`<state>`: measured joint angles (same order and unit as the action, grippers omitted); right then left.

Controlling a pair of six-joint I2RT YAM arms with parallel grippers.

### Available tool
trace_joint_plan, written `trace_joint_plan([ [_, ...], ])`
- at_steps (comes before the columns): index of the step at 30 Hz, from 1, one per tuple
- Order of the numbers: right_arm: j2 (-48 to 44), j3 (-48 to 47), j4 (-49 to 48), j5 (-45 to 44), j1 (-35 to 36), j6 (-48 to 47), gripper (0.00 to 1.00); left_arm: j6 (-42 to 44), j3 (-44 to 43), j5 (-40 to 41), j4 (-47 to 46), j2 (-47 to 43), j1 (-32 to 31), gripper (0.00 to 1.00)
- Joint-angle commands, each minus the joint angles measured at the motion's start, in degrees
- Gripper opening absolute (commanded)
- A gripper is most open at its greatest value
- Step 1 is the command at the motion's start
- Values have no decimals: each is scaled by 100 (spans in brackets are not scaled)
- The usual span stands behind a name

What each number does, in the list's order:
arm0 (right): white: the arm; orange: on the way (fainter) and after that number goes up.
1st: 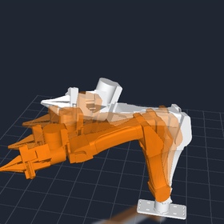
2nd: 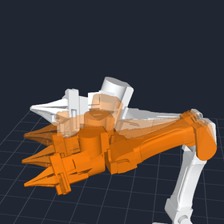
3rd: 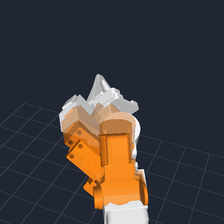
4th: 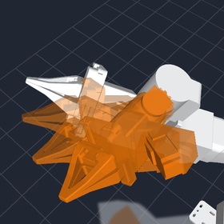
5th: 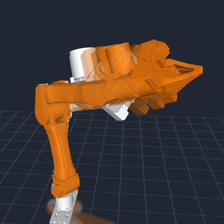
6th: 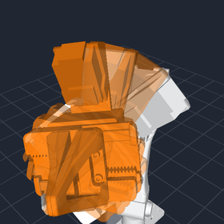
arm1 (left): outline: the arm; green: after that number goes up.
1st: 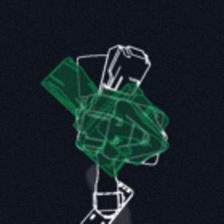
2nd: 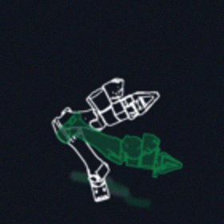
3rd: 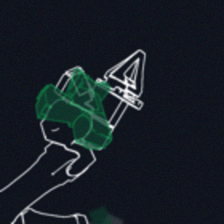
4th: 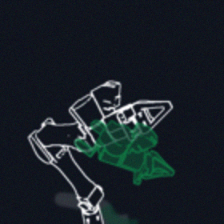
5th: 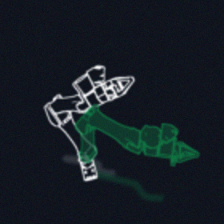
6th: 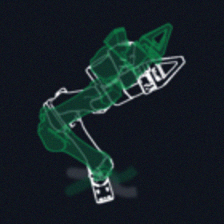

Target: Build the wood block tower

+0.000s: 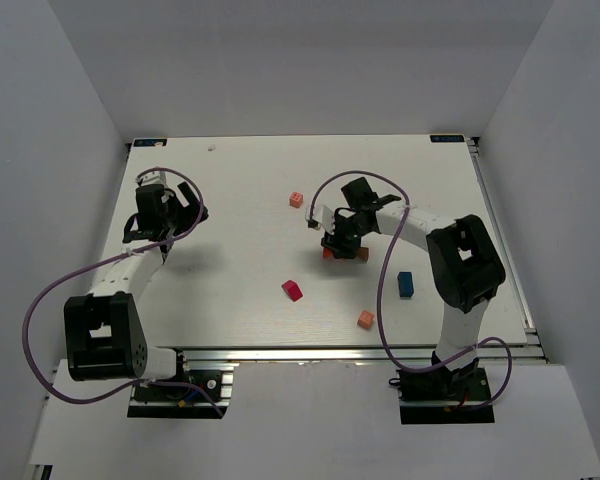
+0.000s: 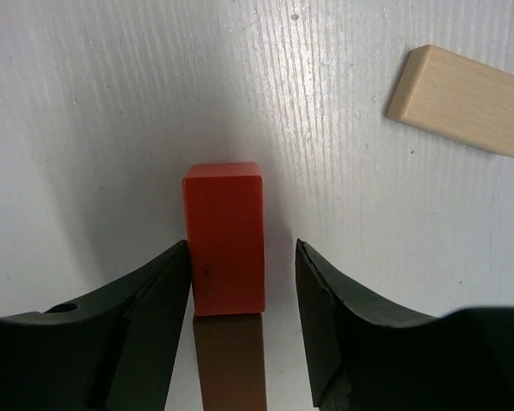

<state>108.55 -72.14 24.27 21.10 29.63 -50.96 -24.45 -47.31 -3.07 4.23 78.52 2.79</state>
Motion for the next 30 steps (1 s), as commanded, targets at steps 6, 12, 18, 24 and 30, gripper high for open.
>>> trace_joint_plan([
  [6,-326,112,8,69,-27,7,55,19,-94,-62,-54,40,-33,98],
  [12,-414,183,-19,61,-36,33,55,28,-103,-71,-63,58,-59,98],
  [18,-422,209,-63,-10,-27,51,50,28,-112,-53,-63,76,-77,98],
  [24,-484,288,-98,-27,-36,33,50,28,-121,-45,-63,76,-103,98],
  [30,-519,323,-81,-36,-27,7,47,28,-156,-36,-36,120,-112,98],
])
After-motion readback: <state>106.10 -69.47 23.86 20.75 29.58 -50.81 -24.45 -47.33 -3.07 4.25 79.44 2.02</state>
